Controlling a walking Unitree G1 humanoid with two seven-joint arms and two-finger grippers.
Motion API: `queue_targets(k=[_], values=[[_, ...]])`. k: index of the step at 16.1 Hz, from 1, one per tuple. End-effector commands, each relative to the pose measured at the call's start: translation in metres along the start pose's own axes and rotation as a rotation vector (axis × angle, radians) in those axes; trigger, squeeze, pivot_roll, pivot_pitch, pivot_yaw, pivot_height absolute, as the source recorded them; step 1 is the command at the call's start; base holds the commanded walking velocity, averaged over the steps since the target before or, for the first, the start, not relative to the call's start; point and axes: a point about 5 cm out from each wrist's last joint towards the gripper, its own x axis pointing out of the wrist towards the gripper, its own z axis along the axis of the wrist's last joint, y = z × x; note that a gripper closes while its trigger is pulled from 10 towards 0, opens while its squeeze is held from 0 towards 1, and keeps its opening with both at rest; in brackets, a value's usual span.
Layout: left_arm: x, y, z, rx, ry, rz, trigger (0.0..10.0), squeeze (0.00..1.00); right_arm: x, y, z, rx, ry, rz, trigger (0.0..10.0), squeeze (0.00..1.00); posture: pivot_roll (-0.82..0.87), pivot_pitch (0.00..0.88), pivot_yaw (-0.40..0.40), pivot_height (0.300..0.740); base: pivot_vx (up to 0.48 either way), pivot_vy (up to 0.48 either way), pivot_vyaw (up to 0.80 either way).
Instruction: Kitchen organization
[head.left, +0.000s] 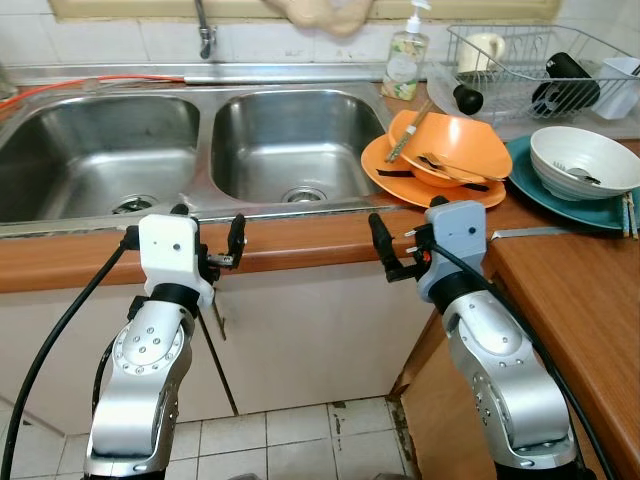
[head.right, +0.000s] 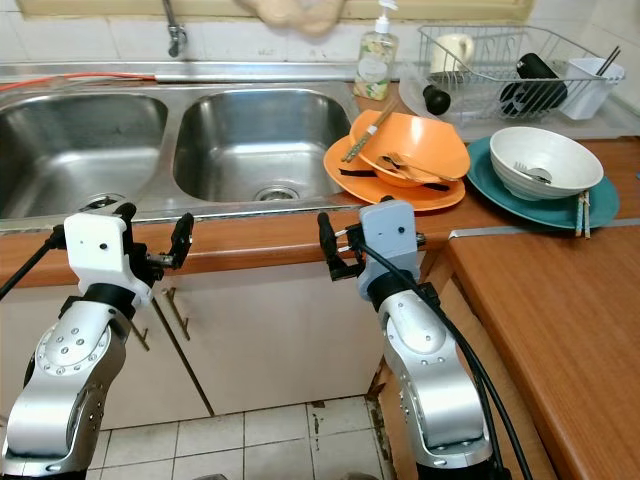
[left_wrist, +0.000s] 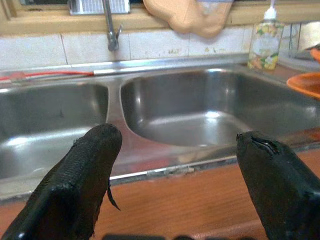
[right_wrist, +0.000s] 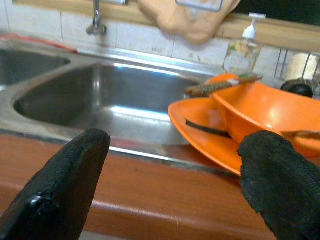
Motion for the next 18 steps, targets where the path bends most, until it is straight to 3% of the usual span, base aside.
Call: queue_targets(k=[1,3,8,14,18], values=[[0.005,-0.004,0.006,0.000,-0.027,-0.027,10.0,0.00,-0.001,-0.001,0.018,0.026,-0.102,0.012,10.0,1.00,-0.11,0.000,-0.002,0.740,0.000,0.000,0.00],[0.006,-0.006,0.007,0.013,-0.039,-0.043,10.0,0.00,-0.002,0.002,0.030,0.045,-0.182,0.042,10.0,1.00,-0.11,0.000,-0.013,0.740,0.000,0.000,0.00],[0.008,-0.010,0.013,-0.040,-0.059,-0.084,10.0,0.00,0.003,-0.001,0.028,0.024,-0.161,0.007,10.0,1.00,-0.11,0.000,0.037,0.740,0.170,0.000,0.00],[0.009,-0.005,0.015,-0.041,-0.065,-0.047,10.0,0.00,0.005,-0.001,0.035,0.021,-0.187,0.011,10.0,1.00,-0.10,0.000,0.021,0.740,0.328,0.000,0.00],[0.008,-0.011,0.013,-0.043,-0.068,-0.077,10.0,0.00,0.001,-0.008,0.042,0.024,-0.209,-0.014,10.0,1.00,-0.12,0.000,0.036,0.740,0.322,0.000,-0.80]])
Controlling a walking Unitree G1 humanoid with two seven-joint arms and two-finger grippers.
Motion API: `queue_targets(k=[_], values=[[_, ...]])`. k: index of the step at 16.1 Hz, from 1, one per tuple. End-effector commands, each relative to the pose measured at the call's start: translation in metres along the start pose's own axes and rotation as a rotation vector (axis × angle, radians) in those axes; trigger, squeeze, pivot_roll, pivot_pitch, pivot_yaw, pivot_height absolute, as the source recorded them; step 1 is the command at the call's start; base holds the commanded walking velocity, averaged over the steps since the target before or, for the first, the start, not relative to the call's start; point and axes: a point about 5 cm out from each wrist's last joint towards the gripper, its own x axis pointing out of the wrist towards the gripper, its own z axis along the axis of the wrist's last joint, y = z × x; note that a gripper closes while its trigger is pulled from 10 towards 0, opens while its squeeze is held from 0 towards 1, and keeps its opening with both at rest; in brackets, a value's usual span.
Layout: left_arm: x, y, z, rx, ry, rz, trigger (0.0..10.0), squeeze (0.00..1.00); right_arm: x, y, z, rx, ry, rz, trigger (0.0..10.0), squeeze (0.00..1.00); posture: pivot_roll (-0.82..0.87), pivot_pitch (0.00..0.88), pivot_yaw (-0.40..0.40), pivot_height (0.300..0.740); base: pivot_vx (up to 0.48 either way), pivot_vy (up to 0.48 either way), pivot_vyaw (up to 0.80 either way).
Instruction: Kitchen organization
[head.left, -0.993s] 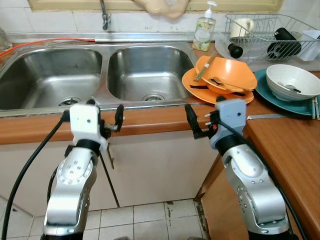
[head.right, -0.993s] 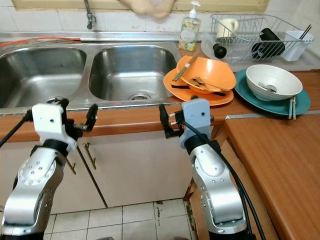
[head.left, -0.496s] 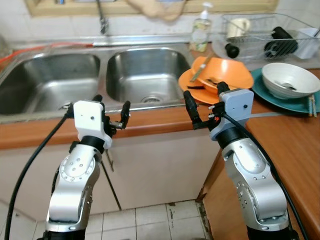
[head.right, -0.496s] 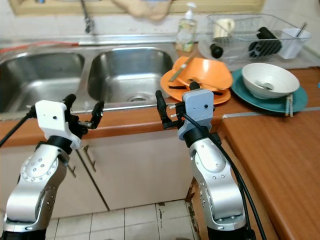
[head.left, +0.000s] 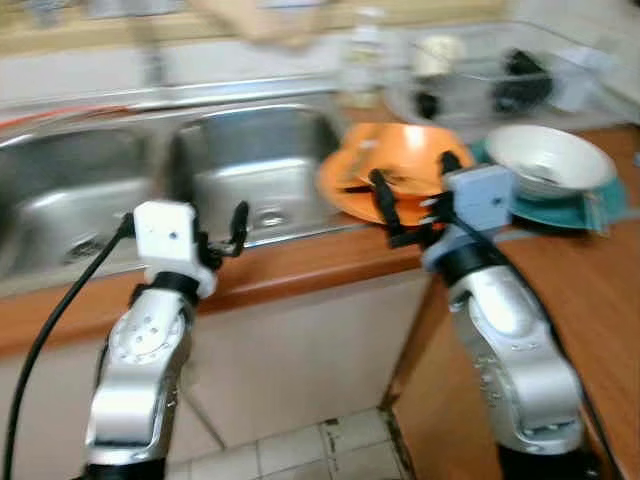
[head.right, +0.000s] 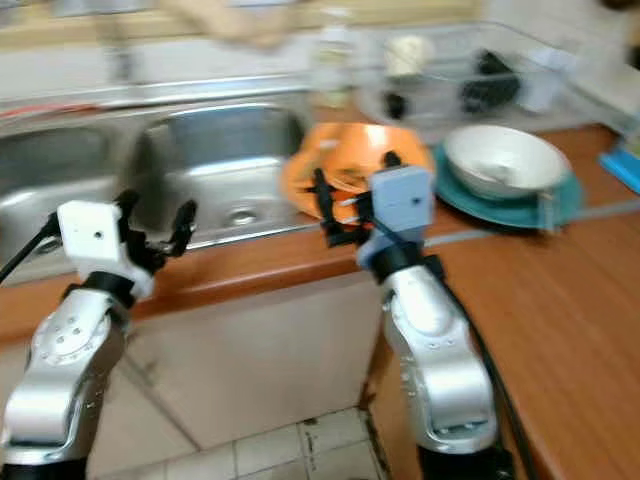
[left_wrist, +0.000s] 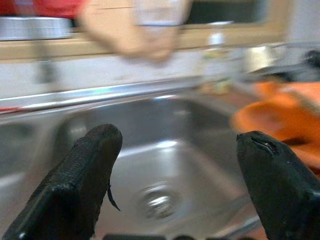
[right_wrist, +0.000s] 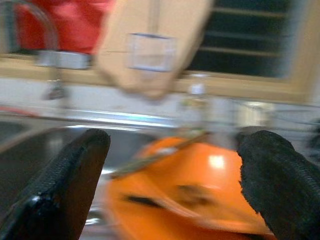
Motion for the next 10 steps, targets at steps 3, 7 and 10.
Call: queue_targets(k=[3,7,10], values=[[0.001,0.000,0.018,-0.015,-0.086,-0.032,10.0,0.00,-0.007,0.001,0.017,0.034,-0.077,-0.009,10.0,1.00,-0.10,0.000,0.020,0.740,0.287,0.000,-0.27],[-0.007,-0.003,0.019,-0.025,-0.091,-0.078,10.0,0.00,-0.010,0.002,0.020,0.038,-0.062,0.003,10.0,1.00,-0.11,0.000,0.005,0.740,0.268,0.000,0.00],[-0.009,-0.005,0.023,-0.092,-0.109,-0.085,10.0,0.00,-0.012,0.001,0.019,0.071,-0.034,0.030,10.0,0.00,-0.10,0.000,-0.007,0.740,0.000,0.000,0.00]])
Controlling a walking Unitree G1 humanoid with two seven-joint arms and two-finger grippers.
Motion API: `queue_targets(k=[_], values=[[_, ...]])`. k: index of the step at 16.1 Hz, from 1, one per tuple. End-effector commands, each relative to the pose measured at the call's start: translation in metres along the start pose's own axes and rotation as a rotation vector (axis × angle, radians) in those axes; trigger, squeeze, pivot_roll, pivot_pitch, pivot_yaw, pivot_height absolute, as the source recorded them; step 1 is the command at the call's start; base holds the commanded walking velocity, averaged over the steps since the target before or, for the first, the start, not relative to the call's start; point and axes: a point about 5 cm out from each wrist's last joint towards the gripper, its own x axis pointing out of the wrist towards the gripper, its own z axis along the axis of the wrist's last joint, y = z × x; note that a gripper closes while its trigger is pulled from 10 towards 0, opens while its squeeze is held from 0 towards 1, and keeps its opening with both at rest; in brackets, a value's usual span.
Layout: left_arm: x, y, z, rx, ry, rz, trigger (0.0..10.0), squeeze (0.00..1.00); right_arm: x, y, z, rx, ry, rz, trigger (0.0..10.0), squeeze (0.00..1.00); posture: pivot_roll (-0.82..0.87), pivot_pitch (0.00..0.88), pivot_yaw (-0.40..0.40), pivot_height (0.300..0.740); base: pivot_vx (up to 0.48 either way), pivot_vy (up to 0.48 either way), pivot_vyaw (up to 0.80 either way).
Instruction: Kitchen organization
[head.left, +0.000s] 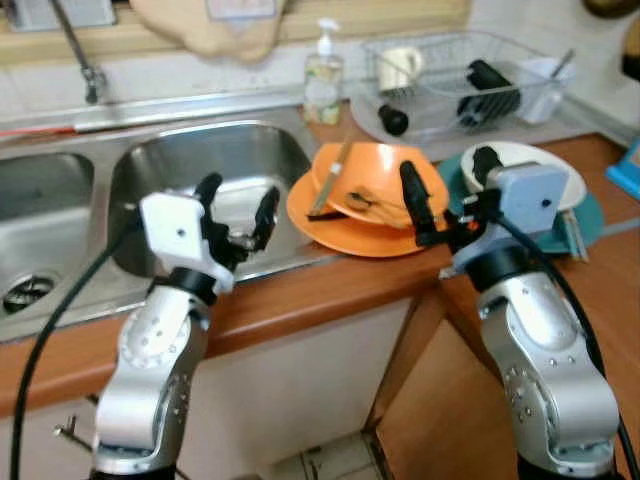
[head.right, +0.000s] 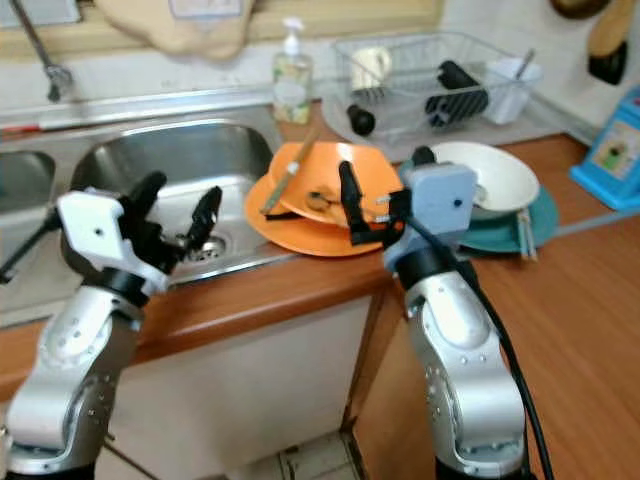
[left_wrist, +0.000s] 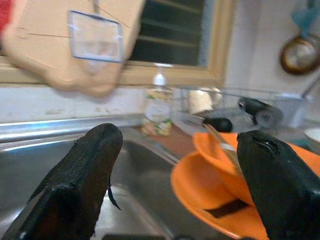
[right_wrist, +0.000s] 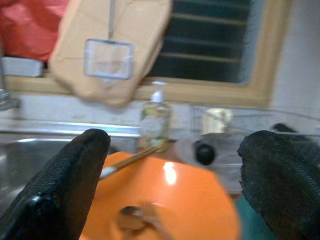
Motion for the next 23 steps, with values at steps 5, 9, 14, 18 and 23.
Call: queue_targets(k=[5,9,14,18,23], values=[[0.010,-0.003,0.000,0.007,0.038,-0.100,10.0,1.00,0.005,-0.008,0.007,0.010,0.011,0.019,10.0,0.00,-0.12,0.000,0.005,0.740,0.000,0.000,0.00],[0.016,0.002,-0.002,0.025,0.075,-0.117,10.0,0.00,0.006,-0.009,0.006,-0.035,0.071,0.049,10.0,0.00,-0.13,0.000,0.015,0.740,0.000,0.000,0.00],[0.012,0.009,-0.003,0.080,0.083,-0.033,10.0,0.00,0.011,-0.006,0.003,-0.044,0.077,0.010,10.0,0.00,-0.11,0.000,0.014,0.740,0.000,0.000,0.00],[0.012,0.009,-0.003,0.074,0.065,-0.001,10.0,0.00,0.008,-0.008,0.002,-0.068,0.084,-0.013,10.0,0.00,-0.12,0.000,0.013,0.740,0.000,0.000,0.00],[0.008,0.009,-0.003,0.079,0.062,-0.017,10.0,0.00,0.008,-0.005,-0.001,-0.098,0.083,-0.014,10.0,0.00,-0.11,0.000,0.010,0.740,0.148,0.000,0.00]])
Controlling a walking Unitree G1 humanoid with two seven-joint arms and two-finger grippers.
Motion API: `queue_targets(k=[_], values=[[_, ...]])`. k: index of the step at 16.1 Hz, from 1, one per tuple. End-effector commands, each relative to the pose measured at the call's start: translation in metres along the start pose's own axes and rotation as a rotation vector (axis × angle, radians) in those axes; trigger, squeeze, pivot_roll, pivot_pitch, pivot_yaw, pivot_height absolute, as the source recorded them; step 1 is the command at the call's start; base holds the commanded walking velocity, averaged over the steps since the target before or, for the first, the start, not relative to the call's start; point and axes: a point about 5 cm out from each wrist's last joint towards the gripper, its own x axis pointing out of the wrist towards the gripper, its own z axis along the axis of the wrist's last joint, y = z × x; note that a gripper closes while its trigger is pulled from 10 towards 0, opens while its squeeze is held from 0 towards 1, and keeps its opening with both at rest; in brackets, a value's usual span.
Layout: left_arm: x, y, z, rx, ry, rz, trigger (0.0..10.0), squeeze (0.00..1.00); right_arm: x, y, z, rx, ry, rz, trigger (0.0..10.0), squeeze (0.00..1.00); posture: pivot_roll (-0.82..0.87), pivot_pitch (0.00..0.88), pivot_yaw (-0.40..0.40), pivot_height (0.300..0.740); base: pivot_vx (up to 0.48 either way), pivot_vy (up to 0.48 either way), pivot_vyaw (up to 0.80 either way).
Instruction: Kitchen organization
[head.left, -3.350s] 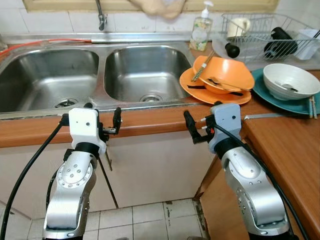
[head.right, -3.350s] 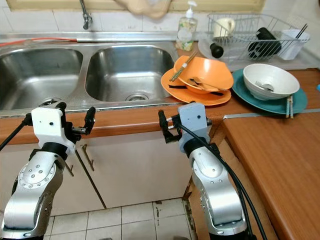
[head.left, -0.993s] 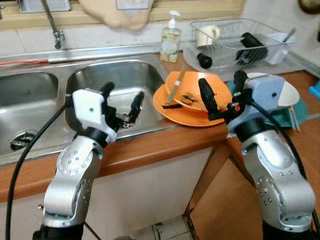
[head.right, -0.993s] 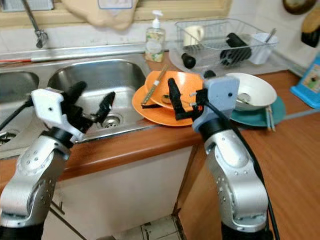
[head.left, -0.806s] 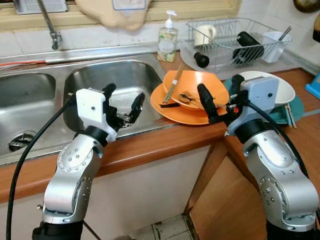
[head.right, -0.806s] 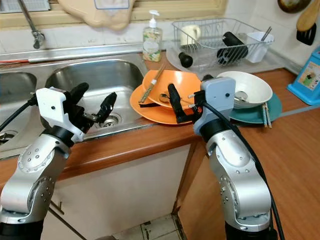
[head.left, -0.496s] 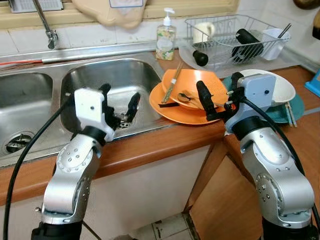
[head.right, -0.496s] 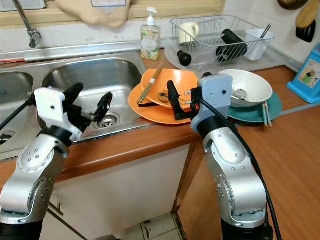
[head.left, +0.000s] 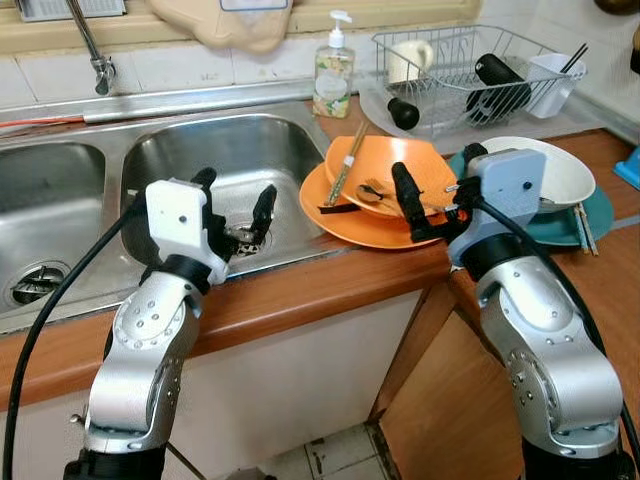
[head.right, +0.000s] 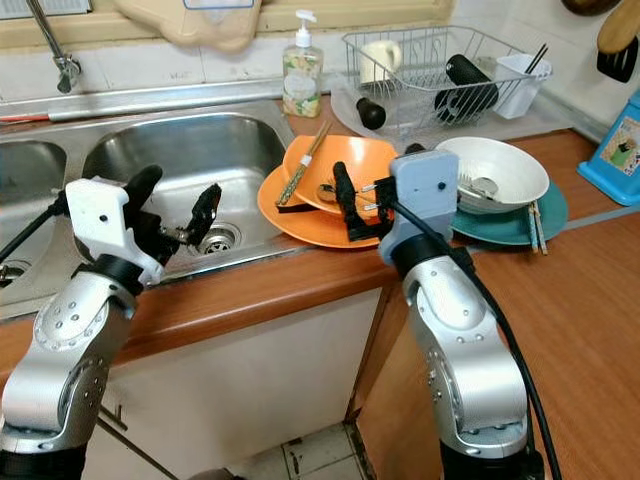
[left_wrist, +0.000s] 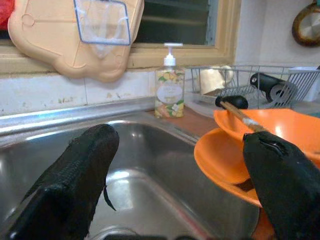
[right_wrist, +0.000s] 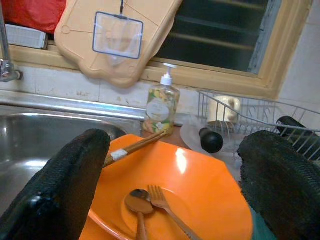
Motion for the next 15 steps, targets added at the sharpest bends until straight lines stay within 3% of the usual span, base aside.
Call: queue_targets(k=[1,6,8,15], values=[[-0.0002,-0.0005,0.0047,0.008,-0.018,-0.005,10.0,0.00,-0.0015,0.0000,-0.0029,-0.005,0.008,-0.009,10.0,0.00,-0.11,0.000,0.010,0.740,0.251,0.000,0.00],[-0.0006,-0.0012,0.0055,0.007,-0.028,-0.004,10.0,0.00,-0.0016,0.0027,-0.0042,0.003,0.013,0.015,10.0,0.00,-0.11,0.000,0.008,0.740,0.258,0.000,0.00],[-0.0017,-0.0019,0.0064,0.007,-0.034,-0.004,10.0,0.00,-0.0018,0.0055,-0.0053,0.036,0.023,0.037,10.0,0.00,-0.11,0.000,0.007,0.740,0.259,0.000,-0.80],[-0.0059,-0.0034,0.0064,-0.046,-0.037,-0.025,10.0,0.00,-0.0049,0.0071,-0.0029,0.052,-0.004,0.050,10.0,0.00,-0.11,0.000,0.008,0.740,0.000,0.000,0.00]])
